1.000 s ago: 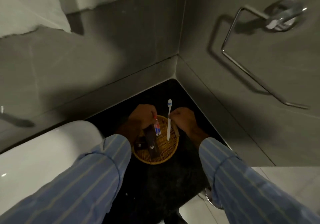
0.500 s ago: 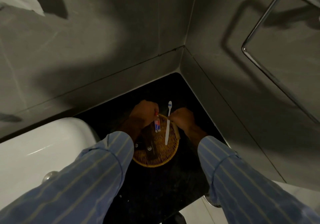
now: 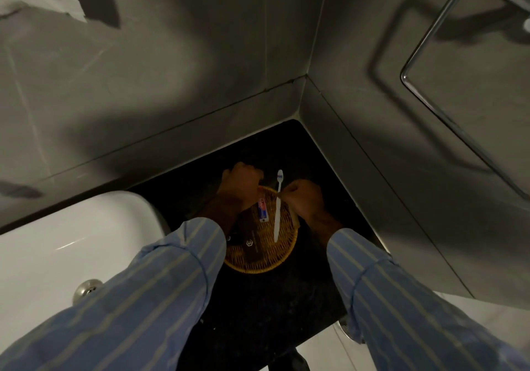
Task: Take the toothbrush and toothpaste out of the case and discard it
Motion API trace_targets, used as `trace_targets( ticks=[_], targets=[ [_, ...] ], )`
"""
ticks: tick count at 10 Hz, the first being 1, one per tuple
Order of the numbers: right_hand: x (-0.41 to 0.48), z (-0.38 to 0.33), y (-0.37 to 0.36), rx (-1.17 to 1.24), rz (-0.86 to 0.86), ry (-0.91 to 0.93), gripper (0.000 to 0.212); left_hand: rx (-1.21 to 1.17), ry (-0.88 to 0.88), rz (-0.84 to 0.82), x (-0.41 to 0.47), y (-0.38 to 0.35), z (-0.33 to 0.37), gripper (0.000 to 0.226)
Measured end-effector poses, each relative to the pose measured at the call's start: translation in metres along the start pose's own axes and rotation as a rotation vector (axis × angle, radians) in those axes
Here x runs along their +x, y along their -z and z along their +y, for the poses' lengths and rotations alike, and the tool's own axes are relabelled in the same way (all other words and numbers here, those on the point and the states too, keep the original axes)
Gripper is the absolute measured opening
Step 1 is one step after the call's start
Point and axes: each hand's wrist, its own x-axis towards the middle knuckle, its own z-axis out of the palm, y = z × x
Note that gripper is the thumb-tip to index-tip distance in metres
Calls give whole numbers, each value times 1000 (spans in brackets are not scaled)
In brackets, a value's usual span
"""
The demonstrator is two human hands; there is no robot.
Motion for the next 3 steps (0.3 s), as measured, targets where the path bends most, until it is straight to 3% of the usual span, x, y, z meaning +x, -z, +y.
trace_targets(
  ticks=[1,3],
  targets=[
    [-8,-3,6,21,39,18,27,-34,-14,32,-9,4,0,48],
    [-55,-58,61,159,180,247,20,-79,-58,151,-35,32,-2,56]
  ],
)
